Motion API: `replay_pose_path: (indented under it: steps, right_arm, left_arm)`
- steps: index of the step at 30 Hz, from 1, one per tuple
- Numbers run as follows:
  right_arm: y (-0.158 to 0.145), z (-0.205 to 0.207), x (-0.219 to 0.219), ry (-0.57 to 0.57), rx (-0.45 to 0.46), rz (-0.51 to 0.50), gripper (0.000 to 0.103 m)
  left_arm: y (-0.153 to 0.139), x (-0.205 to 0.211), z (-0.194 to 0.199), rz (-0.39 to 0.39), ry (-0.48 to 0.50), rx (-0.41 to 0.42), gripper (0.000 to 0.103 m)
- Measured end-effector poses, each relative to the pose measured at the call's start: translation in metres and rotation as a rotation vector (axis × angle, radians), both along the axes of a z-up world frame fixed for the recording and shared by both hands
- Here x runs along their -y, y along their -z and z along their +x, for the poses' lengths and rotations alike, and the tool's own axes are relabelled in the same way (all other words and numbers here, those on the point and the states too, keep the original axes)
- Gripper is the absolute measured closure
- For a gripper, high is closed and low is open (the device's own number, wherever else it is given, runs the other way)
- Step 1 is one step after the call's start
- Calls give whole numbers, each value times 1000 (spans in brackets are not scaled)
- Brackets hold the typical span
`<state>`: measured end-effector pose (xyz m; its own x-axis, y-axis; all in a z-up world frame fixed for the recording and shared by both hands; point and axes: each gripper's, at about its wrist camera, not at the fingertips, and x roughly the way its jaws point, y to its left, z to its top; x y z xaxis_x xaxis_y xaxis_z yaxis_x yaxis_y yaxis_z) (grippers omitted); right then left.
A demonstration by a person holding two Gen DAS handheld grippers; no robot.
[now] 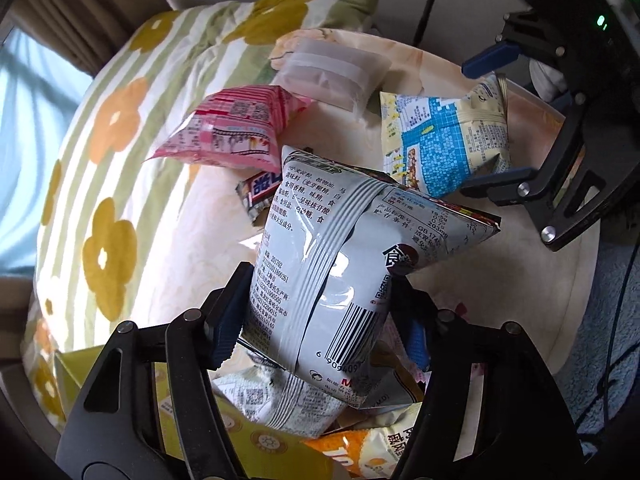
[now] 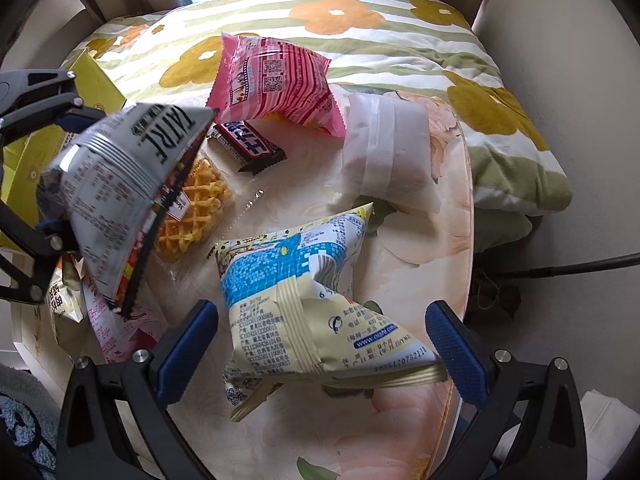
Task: Organize snacks
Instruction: 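Grasp the grey-white bag with the left tool while the right tool grasps the blue-yellow bag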
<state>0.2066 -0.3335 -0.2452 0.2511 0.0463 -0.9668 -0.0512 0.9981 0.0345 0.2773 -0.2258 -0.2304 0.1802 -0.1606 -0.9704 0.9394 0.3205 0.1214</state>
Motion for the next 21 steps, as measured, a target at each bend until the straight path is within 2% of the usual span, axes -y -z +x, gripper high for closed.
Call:
replay_pose_path:
  steps: [6,8,10,13,16,21]
  right_arm:
    - [16,4,-11,-62,-2,-28,2]
    - [21,3,-14,-84,-9,-39,8]
    - [25,3,-16,-101,-25,-30,29]
    - [25,-1,-19,-117,-13,-50,43]
    - [19,-6,-19,-123,-4,-61,51]
    - [-8,-20,-20,-125,42,-57,52]
  left_arm:
    - [-7,-11,0,-16,-65,8,40]
    - [-9,-15,0,-22,-79,10,40]
    - [-13,-18,-2,-31,-94,18,40]
    - [-20,-21,-4,-45,-119,27,40]
    - [-28,-24,-7,-60,-147,40,40]
    - [-49,-31,-11,-103,-220,65,40]
